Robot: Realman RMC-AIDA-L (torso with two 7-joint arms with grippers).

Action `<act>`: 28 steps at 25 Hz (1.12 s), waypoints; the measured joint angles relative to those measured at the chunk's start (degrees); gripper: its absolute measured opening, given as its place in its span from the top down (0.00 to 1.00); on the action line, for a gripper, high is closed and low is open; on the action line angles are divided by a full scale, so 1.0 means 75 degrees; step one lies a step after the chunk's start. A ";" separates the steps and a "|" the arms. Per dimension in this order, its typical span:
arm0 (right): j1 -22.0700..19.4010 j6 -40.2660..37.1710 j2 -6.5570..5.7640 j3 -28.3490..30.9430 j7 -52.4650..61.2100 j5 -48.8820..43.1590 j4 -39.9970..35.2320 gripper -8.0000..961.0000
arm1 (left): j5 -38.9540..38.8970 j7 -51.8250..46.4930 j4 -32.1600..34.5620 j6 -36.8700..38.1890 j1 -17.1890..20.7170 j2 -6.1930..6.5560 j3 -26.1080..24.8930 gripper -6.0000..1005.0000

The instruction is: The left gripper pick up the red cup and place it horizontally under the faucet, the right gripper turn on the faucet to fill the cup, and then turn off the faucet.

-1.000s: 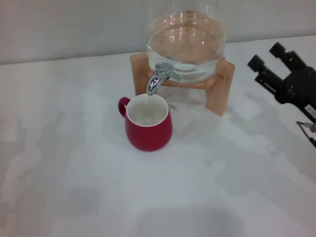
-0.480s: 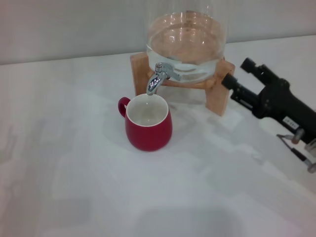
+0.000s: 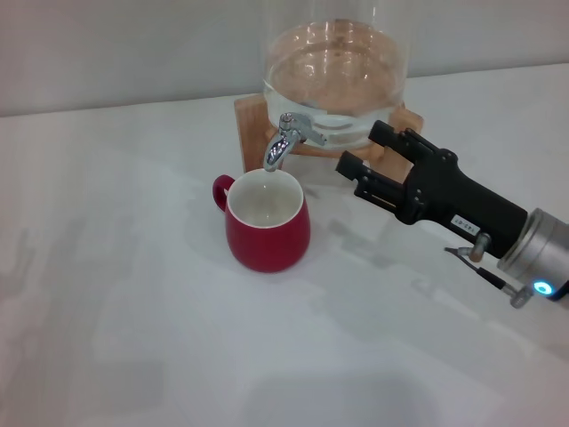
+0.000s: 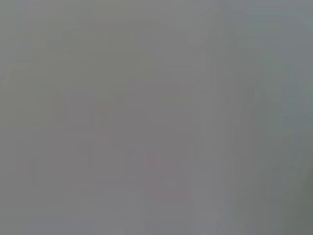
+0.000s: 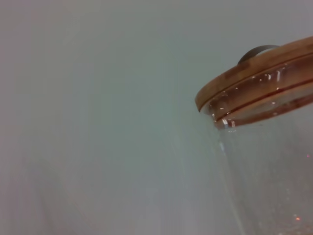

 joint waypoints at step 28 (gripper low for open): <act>0.0588 0.0728 0.0027 -0.0688 0.0277 -0.0008 -0.0146 0.12 | 0.0008 -0.0030 0.0000 0.0082 -0.0030 -0.0012 0.0118 0.21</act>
